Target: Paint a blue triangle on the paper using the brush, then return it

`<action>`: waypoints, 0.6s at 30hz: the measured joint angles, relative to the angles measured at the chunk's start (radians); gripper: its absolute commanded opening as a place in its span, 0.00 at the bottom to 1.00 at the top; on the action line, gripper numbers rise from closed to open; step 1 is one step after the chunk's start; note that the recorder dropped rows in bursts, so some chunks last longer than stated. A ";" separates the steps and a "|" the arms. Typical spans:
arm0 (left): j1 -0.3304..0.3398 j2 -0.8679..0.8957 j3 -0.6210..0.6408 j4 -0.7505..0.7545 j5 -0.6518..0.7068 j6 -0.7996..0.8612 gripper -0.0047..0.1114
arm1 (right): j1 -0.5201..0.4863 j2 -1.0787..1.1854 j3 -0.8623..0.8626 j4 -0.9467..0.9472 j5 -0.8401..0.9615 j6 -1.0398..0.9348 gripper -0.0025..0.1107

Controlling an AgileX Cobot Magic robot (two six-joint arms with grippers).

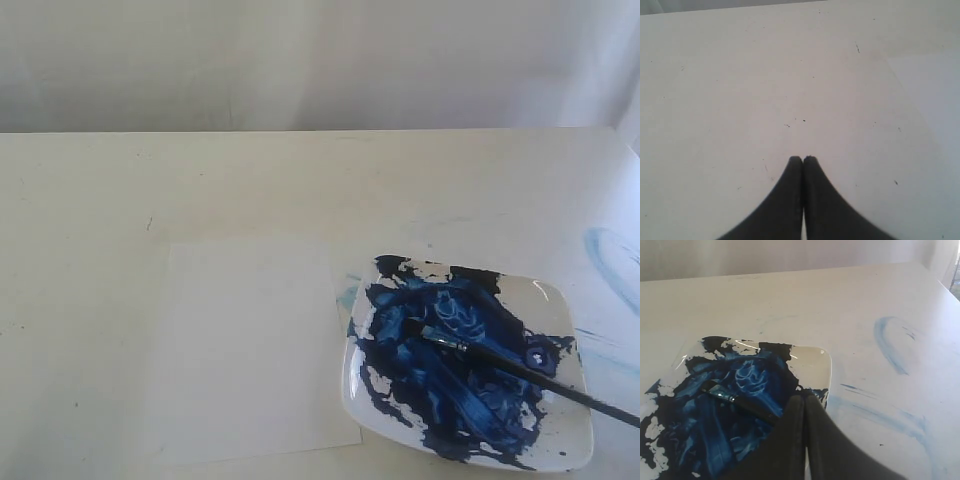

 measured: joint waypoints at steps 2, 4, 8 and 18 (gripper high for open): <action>0.000 0.000 0.000 0.000 0.000 0.000 0.04 | 0.000 0.000 0.000 0.000 0.000 0.000 0.02; 0.000 0.000 0.000 0.000 0.000 0.000 0.04 | 0.000 0.000 0.000 0.000 0.000 0.000 0.02; 0.000 0.000 0.000 0.000 0.000 0.000 0.04 | 0.000 0.000 0.000 0.000 0.000 0.000 0.02; -0.031 0.000 0.000 0.000 0.000 0.000 0.04 | 0.000 0.000 0.000 0.000 0.000 0.000 0.02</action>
